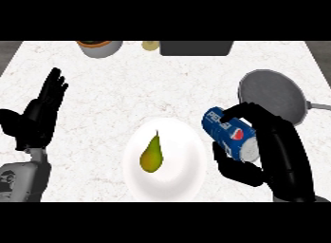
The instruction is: Pick the can from the plate and place it in the pan
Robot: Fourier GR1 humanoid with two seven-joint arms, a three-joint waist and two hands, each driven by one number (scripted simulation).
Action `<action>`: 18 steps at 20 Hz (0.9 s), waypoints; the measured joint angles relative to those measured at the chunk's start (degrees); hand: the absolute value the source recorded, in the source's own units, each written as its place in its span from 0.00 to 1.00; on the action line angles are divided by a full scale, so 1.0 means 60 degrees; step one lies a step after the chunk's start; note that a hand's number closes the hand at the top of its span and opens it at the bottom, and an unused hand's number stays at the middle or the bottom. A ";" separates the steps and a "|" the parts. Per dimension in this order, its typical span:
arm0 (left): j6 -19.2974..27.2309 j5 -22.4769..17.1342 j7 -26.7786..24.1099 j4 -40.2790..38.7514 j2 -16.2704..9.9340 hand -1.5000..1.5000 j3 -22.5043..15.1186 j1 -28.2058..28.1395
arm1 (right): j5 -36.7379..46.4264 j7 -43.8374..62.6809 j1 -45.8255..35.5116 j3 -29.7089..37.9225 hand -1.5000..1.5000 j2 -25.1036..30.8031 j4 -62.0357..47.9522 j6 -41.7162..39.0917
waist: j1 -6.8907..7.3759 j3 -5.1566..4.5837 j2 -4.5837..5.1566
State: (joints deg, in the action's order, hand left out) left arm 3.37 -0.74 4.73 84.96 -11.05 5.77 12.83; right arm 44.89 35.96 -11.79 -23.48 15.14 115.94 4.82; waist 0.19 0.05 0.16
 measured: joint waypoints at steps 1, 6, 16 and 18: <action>-0.0041 -0.0019 0.0026 0.0089 0.0004 0.50 -0.0026 -0.0054 | -0.0398 -0.0379 -0.0067 0.0532 1.00 0.0142 -0.0307 0.0087 | 0.0019 0.0001 0.0004; 0.0012 0.0042 0.0054 -0.0007 0.0051 0.50 -0.0035 0.0115 | -0.1463 -0.2266 -0.0736 0.2536 1.00 0.0880 -0.2606 0.0344 | 0.0053 0.0001 0.0023; 0.0030 0.0190 -0.0041 -0.0177 0.0261 0.50 -0.0241 0.0256 | -0.1101 -0.5906 -0.2782 0.4352 1.00 0.1760 -0.8835 0.2008 | 0.0281 0.0009 0.0103; 0.0090 0.0249 -0.0003 -0.0222 0.0345 0.50 -0.0314 0.0383 | -0.1208 -0.6620 -0.3370 0.4696 1.00 0.1845 -1.0166 0.2264 | 0.0330 0.0015 0.0121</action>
State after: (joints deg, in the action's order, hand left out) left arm 3.91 0.76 4.71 83.63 -8.98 3.89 15.13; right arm 37.64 -3.76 -32.02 4.69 26.21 54.95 18.40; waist 2.17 0.14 0.88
